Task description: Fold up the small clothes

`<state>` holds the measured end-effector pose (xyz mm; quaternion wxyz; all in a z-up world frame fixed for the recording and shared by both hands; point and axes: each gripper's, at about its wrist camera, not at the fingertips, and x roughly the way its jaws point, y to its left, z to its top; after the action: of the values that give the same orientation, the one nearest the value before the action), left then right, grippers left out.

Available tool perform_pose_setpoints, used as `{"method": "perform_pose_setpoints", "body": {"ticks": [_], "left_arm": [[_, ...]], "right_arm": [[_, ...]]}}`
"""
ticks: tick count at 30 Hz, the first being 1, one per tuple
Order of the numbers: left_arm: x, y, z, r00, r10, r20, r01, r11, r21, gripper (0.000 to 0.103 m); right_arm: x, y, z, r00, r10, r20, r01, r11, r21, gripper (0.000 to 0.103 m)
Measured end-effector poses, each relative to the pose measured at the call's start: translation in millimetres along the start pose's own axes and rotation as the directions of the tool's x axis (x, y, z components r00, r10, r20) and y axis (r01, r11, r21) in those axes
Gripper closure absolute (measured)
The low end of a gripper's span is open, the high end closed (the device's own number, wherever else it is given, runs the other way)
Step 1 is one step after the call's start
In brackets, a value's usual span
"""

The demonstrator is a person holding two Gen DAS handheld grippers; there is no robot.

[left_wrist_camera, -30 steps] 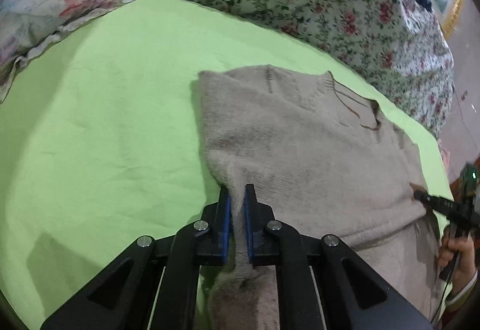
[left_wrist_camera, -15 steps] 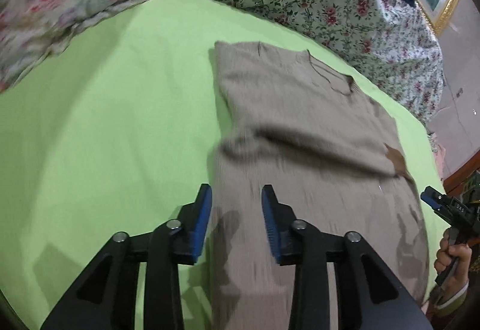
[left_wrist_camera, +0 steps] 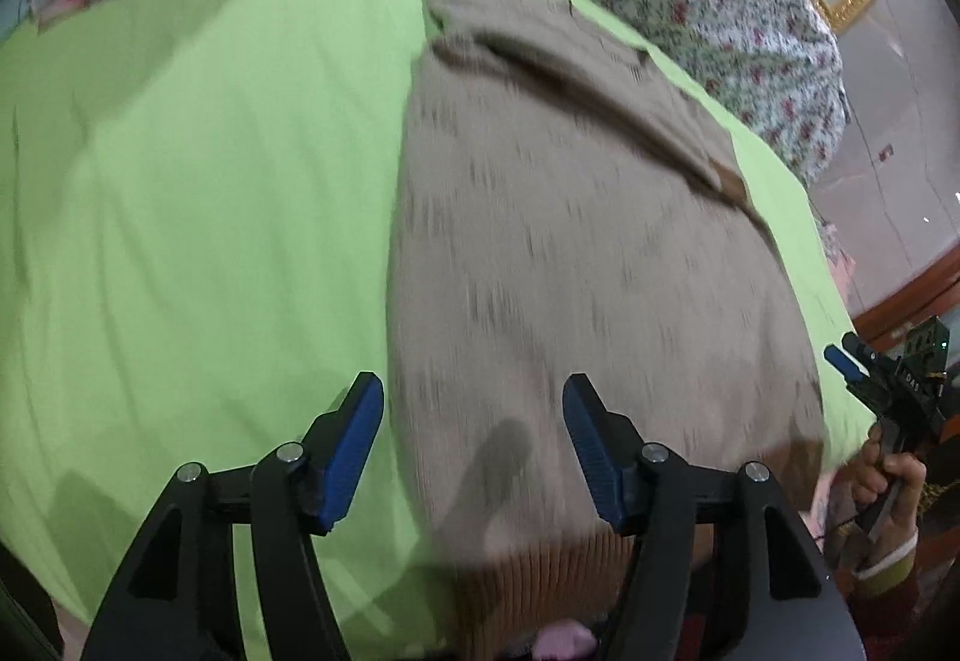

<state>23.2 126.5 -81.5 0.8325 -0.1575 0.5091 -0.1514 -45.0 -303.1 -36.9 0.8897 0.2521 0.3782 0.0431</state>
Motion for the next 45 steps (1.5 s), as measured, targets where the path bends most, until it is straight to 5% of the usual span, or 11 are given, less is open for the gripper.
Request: {"method": "perform_pose_setpoints", "body": {"ticks": [9, 17, 20, 21, 22, 24, 27, 31, 36, 45], "left_arm": [[-4.3, 4.4, -52.7, 0.980, -0.197, -0.042, 0.194, 0.978, -0.073, 0.041], [3.3, 3.0, -64.4, 0.950, -0.305, -0.071, 0.300, 0.951, -0.072, 0.042], [6.8, 0.6, -62.1, 0.950, -0.298, -0.095, 0.293, 0.954, -0.056, 0.074], [9.2, 1.0, -61.5, 0.951, -0.289, -0.109, 0.285, 0.957, -0.049, 0.094], [11.2, 1.2, -62.4, 0.952, -0.282, -0.120, 0.279, 0.959, -0.044, 0.096], [7.2, 0.1, -64.7, 0.960, -0.259, -0.104, 0.259, 0.966, -0.021, 0.097], [-6.7, -4.5, -66.6, 0.971, -0.229, -0.060, 0.231, 0.973, 0.016, 0.098], [-22.9, 3.7, -66.2, 0.964, -0.266, -0.008, 0.266, 0.964, -0.001, 0.098], [-8.3, 13.5, -64.1, 0.964, -0.263, -0.033, 0.262, 0.965, -0.017, 0.098], [-41.3, 5.8, -67.6, 0.956, -0.289, 0.042, 0.289, 0.957, 0.006, 0.099]], "right_arm": [[-38.0, -44.7, -56.0, 0.995, 0.068, -0.077, -0.062, 0.995, 0.075, 0.041], [-11.4, -37.5, -90.7, 0.963, 0.220, -0.153, -0.210, 0.975, 0.075, 0.041], [2.5, -28.5, -91.8, 0.957, 0.253, -0.140, -0.244, 0.966, 0.082, 0.045], [5.3, -25.6, -91.8, 0.957, 0.251, -0.142, -0.242, 0.967, 0.075, 0.059], [8.4, -23.8, -92.1, 0.961, 0.230, -0.155, -0.222, 0.973, 0.066, 0.069], [7.1, -26.3, -95.6, 0.964, 0.210, -0.162, -0.202, 0.977, 0.063, 0.090], [-11.1, -38.5, -97.6, 0.966, 0.227, -0.128, -0.217, 0.972, 0.088, 0.095], [-41.4, -61.2, -100.2, 0.962, 0.267, -0.064, -0.257, 0.957, 0.133, 0.096], [-29.7, -54.7, -98.1, 0.957, 0.273, -0.100, -0.263, 0.959, 0.102, 0.096], [-43.4, -55.7, -100.7, 0.944, 0.322, -0.074, -0.313, 0.943, 0.115, 0.096]]}}
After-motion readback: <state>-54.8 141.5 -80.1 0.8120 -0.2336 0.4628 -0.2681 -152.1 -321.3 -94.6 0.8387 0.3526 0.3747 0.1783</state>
